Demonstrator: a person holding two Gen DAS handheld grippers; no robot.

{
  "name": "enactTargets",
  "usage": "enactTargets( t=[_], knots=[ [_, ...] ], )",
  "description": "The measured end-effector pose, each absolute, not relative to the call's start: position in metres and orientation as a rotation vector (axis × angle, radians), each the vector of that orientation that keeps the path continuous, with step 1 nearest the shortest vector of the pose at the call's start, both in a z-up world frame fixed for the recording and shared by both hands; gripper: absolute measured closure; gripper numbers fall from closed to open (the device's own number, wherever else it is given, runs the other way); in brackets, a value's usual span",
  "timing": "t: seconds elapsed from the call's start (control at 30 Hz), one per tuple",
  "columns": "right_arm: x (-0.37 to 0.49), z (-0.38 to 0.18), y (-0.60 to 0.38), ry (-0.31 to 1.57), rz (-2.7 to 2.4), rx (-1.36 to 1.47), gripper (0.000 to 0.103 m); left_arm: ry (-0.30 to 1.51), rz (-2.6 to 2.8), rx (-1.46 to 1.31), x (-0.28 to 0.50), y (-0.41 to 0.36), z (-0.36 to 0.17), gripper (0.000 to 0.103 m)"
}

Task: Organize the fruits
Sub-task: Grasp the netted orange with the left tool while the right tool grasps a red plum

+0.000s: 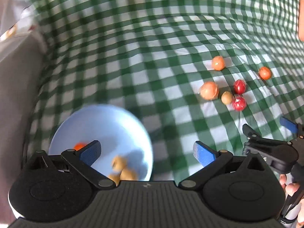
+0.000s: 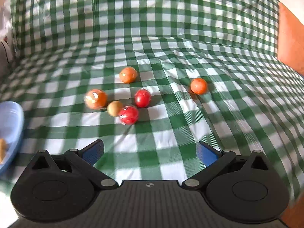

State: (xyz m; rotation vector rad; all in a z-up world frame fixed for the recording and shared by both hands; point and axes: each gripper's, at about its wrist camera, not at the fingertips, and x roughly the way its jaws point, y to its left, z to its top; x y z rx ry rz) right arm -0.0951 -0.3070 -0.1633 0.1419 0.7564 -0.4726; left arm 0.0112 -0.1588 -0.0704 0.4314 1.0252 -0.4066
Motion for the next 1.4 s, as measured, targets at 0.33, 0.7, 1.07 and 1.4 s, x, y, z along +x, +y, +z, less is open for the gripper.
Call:
enactTargets(
  t=[0.33,0.7,1.07,1.4],
  knots=[
    [-0.055,-0.196,-0.333,0.664,-0.406,0.130,0.063,1.003,-0.529,0.539,0.056,-0.233,-0.116,0.000],
    [-0.064,-0.197,-0.362,0.636,-0.583,0.172,0.071,1.021,-0.622,0.620,0.076,-0.289,-0.152,0.000],
    [-0.058,-0.203,-0.374,0.618,-0.561,0.150,0.071,1.034,-0.702,0.539,0.083,-0.290,-0.145,0.060],
    [-0.075,-0.185,-0.363,0.589,-0.623,0.114,0.071,0.989,-0.669,0.455,0.048,-0.231,-0.088,0.060]
  ],
)
